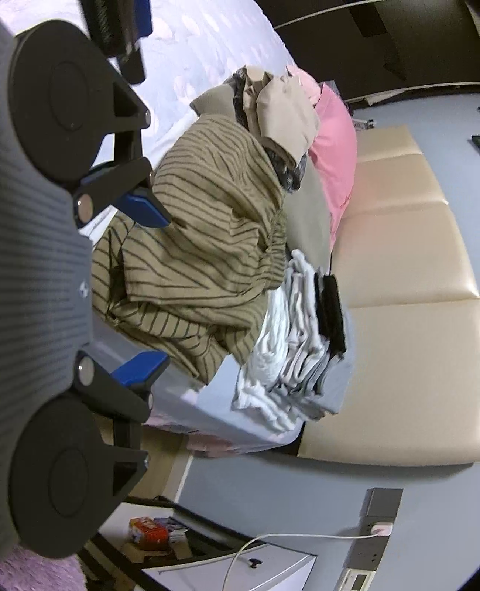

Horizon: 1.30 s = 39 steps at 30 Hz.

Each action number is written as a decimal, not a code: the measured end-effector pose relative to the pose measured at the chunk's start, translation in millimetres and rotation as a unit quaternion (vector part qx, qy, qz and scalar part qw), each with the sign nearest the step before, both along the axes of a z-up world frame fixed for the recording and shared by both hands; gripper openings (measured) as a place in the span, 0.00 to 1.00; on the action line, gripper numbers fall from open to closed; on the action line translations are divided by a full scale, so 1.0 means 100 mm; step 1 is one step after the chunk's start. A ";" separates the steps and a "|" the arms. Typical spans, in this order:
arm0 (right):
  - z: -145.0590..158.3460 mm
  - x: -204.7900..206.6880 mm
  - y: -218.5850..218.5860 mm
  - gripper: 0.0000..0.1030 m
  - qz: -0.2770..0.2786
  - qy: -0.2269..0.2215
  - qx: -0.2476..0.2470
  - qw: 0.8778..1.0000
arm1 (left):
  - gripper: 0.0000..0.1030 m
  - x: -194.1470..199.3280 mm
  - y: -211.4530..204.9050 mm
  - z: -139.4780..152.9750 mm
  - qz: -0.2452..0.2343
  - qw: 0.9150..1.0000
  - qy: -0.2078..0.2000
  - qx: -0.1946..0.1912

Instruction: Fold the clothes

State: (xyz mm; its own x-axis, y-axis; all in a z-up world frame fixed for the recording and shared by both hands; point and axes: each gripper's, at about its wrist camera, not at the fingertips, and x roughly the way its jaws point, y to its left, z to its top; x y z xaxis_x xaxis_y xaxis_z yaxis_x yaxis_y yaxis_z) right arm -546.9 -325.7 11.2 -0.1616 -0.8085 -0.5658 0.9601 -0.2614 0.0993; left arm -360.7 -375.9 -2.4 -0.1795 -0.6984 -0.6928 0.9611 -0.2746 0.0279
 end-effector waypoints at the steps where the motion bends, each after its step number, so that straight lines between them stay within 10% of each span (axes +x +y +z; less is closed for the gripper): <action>1: 0.01 0.01 0.01 0.74 0.003 0.000 -0.004 1.000 | 0.60 -0.02 0.01 -0.01 -0.003 1.000 0.002 0.002; 39: 0.13 0.06 0.08 0.75 -0.024 0.017 -0.048 0.998 | 0.60 -0.21 0.01 0.24 -0.041 0.998 -0.010 -0.047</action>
